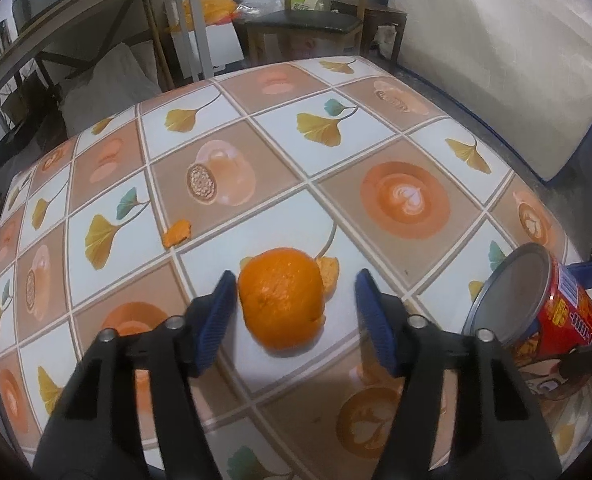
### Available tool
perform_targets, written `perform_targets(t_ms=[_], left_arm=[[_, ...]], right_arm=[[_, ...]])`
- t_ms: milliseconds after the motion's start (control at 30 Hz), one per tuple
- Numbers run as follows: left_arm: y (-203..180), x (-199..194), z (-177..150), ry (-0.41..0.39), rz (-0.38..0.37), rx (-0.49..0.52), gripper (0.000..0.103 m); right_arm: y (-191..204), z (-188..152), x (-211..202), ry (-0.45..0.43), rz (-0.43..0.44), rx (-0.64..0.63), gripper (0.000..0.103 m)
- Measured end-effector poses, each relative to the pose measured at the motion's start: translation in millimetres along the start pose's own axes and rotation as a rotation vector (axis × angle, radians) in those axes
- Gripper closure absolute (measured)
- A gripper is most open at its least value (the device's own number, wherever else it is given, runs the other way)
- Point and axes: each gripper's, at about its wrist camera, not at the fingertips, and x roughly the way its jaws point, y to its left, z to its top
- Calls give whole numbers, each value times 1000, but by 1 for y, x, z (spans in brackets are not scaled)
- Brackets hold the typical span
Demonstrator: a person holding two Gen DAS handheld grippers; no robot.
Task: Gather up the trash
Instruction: 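Lift the orange with the left tool while the right tool lifts the red can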
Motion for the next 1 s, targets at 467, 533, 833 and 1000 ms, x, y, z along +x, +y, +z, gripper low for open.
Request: perform_targets(t_ms=[467,533,833,1000], left_arm=[[-1,-10,1,-27,13,13,80],[1,-11,1,-28,2,-1,82],[13,-15,-7,-36,-23,-65,87],[25,-26,-10,-52,-41,-120,87]], right_arm=[[0,0,0,-2,-1,3,42],[0,0,-1,-5,-1,6,42],[1,2,-5,-18,8,9,42],[3,3,-9,-30,14,5,43]])
